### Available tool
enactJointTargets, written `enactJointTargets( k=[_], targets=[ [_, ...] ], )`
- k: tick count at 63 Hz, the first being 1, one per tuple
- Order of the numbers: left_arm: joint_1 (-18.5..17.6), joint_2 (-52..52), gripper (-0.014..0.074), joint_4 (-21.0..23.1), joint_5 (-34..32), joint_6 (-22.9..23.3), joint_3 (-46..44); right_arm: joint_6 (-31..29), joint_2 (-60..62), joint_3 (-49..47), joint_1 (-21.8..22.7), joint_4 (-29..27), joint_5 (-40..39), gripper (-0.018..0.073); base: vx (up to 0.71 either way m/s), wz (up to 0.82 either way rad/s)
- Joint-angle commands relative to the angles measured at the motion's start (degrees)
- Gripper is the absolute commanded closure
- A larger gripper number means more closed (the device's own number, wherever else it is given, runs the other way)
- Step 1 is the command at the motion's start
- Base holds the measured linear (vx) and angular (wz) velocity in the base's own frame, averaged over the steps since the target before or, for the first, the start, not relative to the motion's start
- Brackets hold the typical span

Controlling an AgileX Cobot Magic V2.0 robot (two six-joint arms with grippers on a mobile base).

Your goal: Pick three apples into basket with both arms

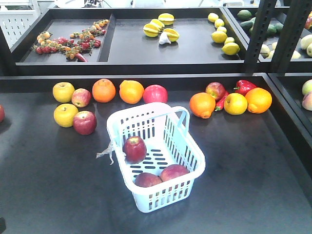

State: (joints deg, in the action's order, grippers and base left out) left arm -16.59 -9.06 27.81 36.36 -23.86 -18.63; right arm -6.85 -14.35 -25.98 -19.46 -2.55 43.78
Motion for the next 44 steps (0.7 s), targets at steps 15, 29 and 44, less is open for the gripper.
enactJointTargets(
  k=[15,29,44],
  targets=[
    [-0.08,-0.81,0.0603,1.69,-3.98,0.59,-1.49,0.36,-0.6,-1.42,0.34,1.0,-0.86,0.0561,0.0,0.0],
    [-0.08,-0.81,0.0603,1.69,-3.98,0.59,-1.49,0.36,-0.6,-1.42,0.34,1.0,-0.86,0.0561,0.0,0.0],
    [-0.08,-0.81,0.0603,1.69,-3.98,0.59,-1.49,0.36,-0.6,-1.42,0.34,1.0,-0.86,0.0561,0.0,0.0]
  ],
)
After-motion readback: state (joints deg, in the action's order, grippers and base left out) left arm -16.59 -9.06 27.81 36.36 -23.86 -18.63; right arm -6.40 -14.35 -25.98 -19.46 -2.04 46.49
